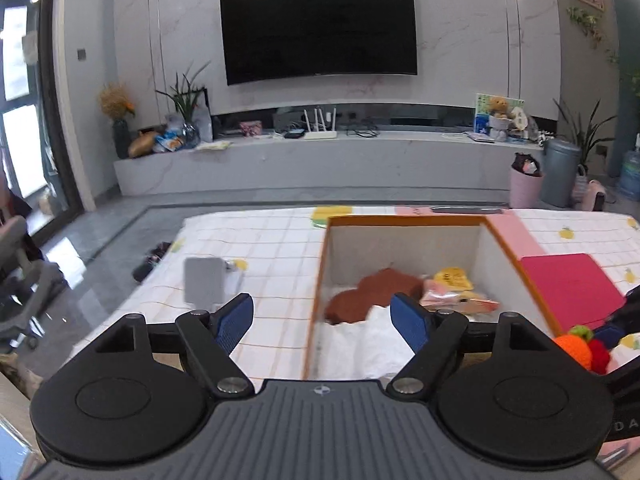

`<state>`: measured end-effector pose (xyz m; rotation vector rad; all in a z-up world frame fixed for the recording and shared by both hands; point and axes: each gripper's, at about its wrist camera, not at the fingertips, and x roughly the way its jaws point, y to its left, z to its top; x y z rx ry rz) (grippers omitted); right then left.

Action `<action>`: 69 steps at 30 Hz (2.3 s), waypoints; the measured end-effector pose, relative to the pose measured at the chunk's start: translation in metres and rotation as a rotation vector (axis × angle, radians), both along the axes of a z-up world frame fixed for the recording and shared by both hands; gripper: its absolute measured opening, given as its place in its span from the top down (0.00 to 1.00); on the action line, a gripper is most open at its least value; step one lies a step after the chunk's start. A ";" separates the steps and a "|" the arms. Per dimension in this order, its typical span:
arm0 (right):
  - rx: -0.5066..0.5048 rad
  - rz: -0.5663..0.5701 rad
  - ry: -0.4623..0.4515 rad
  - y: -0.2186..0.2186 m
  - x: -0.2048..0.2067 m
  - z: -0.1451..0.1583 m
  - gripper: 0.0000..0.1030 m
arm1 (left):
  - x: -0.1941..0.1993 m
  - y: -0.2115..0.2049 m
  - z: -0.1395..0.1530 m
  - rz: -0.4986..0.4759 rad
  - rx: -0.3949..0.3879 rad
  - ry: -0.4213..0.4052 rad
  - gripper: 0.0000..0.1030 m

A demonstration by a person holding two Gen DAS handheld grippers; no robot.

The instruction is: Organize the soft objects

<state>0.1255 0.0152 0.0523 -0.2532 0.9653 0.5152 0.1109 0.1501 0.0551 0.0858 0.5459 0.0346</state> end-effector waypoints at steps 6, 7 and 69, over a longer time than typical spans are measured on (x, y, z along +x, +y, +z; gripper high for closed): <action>-0.027 -0.006 -0.008 0.007 -0.002 -0.005 0.47 | 0.002 0.012 0.002 0.010 -0.076 0.034 0.09; -0.034 -0.006 -0.012 0.008 -0.002 -0.005 0.42 | 0.002 0.012 0.003 0.009 -0.067 0.035 0.09; 0.324 -0.435 -0.536 -0.163 -0.196 -0.004 0.08 | -0.135 -0.184 0.008 -0.147 -0.052 -0.146 0.00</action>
